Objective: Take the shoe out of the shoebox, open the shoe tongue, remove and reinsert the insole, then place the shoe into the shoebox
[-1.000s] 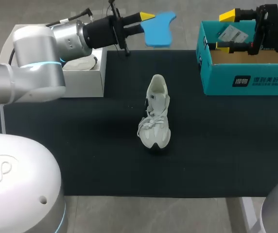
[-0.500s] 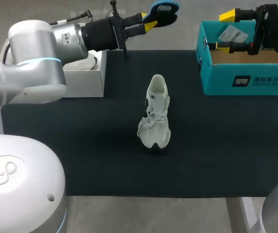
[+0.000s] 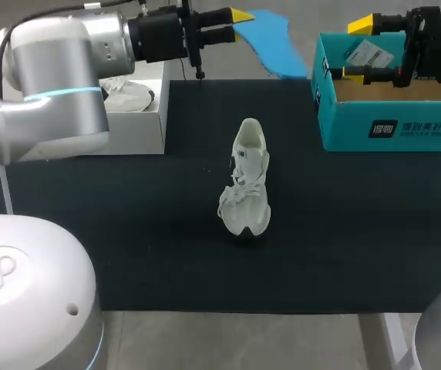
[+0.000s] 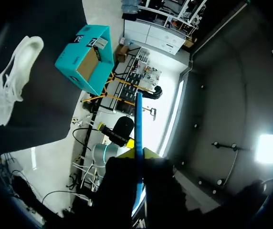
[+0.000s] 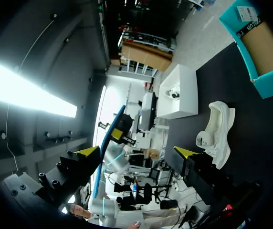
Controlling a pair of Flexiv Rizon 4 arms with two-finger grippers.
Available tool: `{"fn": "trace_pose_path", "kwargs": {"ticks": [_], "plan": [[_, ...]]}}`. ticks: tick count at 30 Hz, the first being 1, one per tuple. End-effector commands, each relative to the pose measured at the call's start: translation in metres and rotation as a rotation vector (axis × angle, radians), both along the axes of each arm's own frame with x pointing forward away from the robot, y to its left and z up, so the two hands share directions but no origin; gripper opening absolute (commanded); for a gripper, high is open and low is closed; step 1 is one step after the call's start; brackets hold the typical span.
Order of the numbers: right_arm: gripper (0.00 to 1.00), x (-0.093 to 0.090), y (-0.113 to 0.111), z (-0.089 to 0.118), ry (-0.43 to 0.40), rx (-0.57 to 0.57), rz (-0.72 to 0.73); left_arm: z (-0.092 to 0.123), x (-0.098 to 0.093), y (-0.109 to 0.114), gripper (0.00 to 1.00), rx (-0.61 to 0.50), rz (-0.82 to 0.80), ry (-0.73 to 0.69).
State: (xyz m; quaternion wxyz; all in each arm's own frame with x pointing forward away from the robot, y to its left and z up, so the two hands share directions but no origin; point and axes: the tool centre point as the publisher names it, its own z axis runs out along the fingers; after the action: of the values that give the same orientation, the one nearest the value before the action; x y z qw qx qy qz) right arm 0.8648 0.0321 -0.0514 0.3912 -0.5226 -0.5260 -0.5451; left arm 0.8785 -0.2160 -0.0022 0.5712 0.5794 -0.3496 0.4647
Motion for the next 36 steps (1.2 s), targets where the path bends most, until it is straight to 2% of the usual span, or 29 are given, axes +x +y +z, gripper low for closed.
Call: {"fn": "trace_pose_path", "kwargs": {"ticks": [1,5,9,25,28,32,34,36], "plan": [[1.0,0.001,0.001,0.0,0.001,-0.001,0.0,-0.011,0.012,0.005,0.0,-0.01,-0.291,-0.029],[1.0,0.001,0.001,0.0,0.001,-0.001,0.0,-0.017,0.013,0.003,0.0,0.0,-0.335,0.0],[1.0,0.001,0.001,0.0,0.001,-0.001,0.0,-0.018,0.013,0.003,0.0,0.0,-0.36,-0.05],[1.0,0.001,0.001,0.0,0.001,-0.001,0.0,-0.017,0.013,0.002,0.0,-0.02,-0.322,-0.048],[1.0,0.001,0.001,0.0,0.001,-0.001,0.0,-0.017,0.015,-0.002,0.0,0.047,-0.278,-0.115],[1.0,0.001,0.001,0.0,0.001,-0.001,0.0,-0.014,0.015,-0.002,0.0,0.057,-0.242,-0.12],[1.0,0.005,0.002,0.009,0.021,-0.082,-0.009,-0.014,0.015,-0.003,0.0,0.038,-0.234,-0.114],[1.0,0.009,0.004,0.019,0.065,-0.208,-0.042,-0.017,0.015,-0.005,0.0,0.033,-0.236,-0.101]]}}
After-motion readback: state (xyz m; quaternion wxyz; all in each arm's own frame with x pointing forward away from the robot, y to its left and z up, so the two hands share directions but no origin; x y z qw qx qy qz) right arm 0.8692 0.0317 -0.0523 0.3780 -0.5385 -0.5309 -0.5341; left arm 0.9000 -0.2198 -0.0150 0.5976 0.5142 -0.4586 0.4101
